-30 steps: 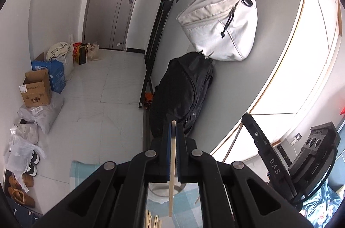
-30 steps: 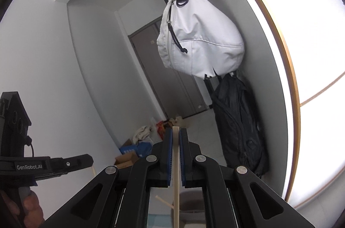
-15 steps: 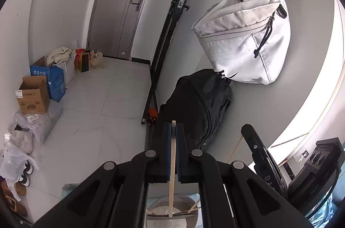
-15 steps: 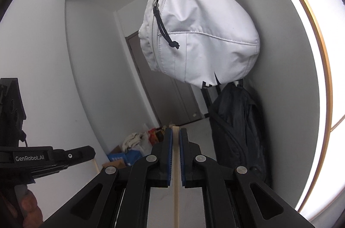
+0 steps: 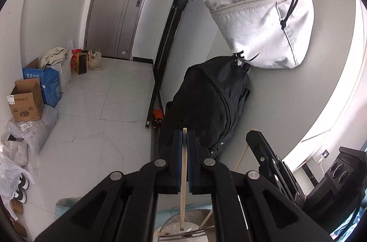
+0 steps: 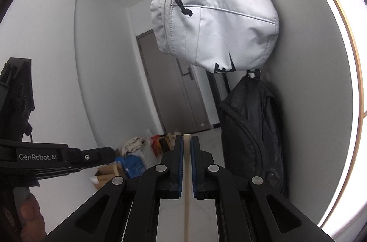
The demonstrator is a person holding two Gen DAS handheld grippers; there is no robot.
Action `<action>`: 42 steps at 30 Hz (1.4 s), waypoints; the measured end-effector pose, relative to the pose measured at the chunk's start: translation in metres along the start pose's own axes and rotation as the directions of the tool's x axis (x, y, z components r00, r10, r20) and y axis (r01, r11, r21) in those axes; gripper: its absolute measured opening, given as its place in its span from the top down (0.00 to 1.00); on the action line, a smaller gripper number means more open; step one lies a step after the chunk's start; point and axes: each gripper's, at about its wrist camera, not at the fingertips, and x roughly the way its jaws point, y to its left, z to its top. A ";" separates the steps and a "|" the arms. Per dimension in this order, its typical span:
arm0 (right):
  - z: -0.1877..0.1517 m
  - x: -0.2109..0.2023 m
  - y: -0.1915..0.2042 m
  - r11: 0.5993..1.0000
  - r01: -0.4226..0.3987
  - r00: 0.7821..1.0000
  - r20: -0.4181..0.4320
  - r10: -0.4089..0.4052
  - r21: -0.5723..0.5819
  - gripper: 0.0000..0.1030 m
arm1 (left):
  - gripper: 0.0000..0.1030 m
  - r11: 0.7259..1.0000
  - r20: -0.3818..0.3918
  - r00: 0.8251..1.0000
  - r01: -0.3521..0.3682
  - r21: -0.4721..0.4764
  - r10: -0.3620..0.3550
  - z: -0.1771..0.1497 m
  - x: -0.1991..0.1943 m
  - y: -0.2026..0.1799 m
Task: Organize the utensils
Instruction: 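Carry both chopsticks over the white holder and open both tools to drop them, then withdraw both open tools from the holder and lower them toward the chopsticks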
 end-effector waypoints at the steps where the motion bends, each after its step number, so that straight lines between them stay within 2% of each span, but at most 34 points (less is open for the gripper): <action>1: -0.001 0.001 -0.001 1.000 -0.003 1.000 -0.003 0.003 -0.002 0.95 | 1.00 1.000 -0.005 1.000 0.016 0.001 -0.016 -0.002 0.000 0.000; 3: -0.005 -0.002 -0.005 1.000 -0.007 1.000 -0.012 0.007 0.015 0.95 | 1.00 0.999 0.000 1.000 -0.001 0.037 0.001 -0.006 0.000 -0.005; 7: -0.009 -0.010 -0.012 0.998 -0.023 0.998 -0.056 0.027 0.061 0.95 | 1.00 0.997 -0.016 1.000 0.024 0.079 -0.023 -0.013 -0.004 -0.013; 10: -0.012 -0.017 -0.013 0.998 -0.035 0.995 -0.086 0.039 0.057 0.95 | 1.00 0.998 -0.033 0.999 0.033 0.059 -0.031 -0.015 -0.004 -0.012; 15: -0.022 -0.031 -0.014 0.996 -0.053 0.985 -0.159 0.064 0.070 0.92 | 1.00 0.995 -0.088 0.991 0.099 0.027 -0.097 -0.022 -0.005 -0.010; 17: -0.026 -0.037 -0.016 0.994 -0.069 0.977 -0.195 0.084 0.085 0.92 | 1.00 0.994 -0.132 0.986 0.110 0.023 -0.106 -0.025 -0.004 -0.010; 19: -0.029 -0.042 -0.019 0.992 -0.065 0.970 -0.225 0.088 0.110 0.89 | 1.00 0.990 -0.202 0.970 0.139 0.009 -0.135 -0.029 -0.001 -0.009; 21: -0.034 -0.042 -0.025 0.981 -0.073 0.949 -0.289 0.123 0.178 0.84 | 1.00 0.991 -0.230 0.964 0.136 -0.002 -0.133 -0.031 -0.002 -0.008; 23: -0.036 -0.047 -0.029 0.972 -0.064 0.941 -0.311 0.134 0.224 0.78 | 1.00 0.994 -0.236 0.966 0.108 -0.004 -0.106 -0.034 -0.008 -0.007; 24: -0.036 -0.054 -0.032 0.968 -0.059 0.942 -0.309 0.135 0.243 0.74 | 0.98 0.995 -0.233 0.968 0.095 -0.004 -0.093 -0.035 -0.012 -0.007; 25: -0.035 -0.060 -0.032 0.969 -0.044 0.945 -0.304 0.119 0.243 0.70 | 0.91 0.996 -0.234 0.968 0.088 -0.001 -0.086 -0.036 -0.017 -0.008; 26: -0.034 -0.067 -0.033 0.970 -0.033 0.949 -0.297 0.107 0.242 0.61 | 0.86 0.996 -0.233 0.969 0.085 0.002 -0.082 -0.038 -0.020 -0.007; 28: -0.033 -0.077 -0.032 0.970 -0.029 0.952 -0.289 0.100 0.243 0.49 | 0.61 0.997 -0.218 0.974 0.073 0.009 -0.070 -0.042 -0.030 -0.007; 30: -0.032 -0.086 -0.030 0.973 -0.020 0.950 -0.300 0.090 0.229 0.42 | 0.48 0.999 -0.185 0.982 0.043 0.010 -0.040 -0.046 -0.043 -0.008; 33: -0.033 -0.100 -0.027 0.976 -0.012 0.950 -0.302 0.080 0.219 0.38 | 0.47 1.000 -0.162 0.986 0.028 -0.007 -0.029 -0.049 -0.054 -0.004; 37: -0.034 -0.113 -0.019 0.978 -0.009 0.944 -0.321 0.077 0.209 0.26 | 0.46 1.000 -0.157 0.988 -0.005 -0.023 0.002 -0.055 -0.063 -0.002; 42: -0.032 -0.130 -0.004 0.982 -0.047 0.940 -0.326 0.105 0.183 0.23 | 0.46 0.999 -0.156 0.986 -0.054 0.007 0.054 -0.063 -0.075 -0.005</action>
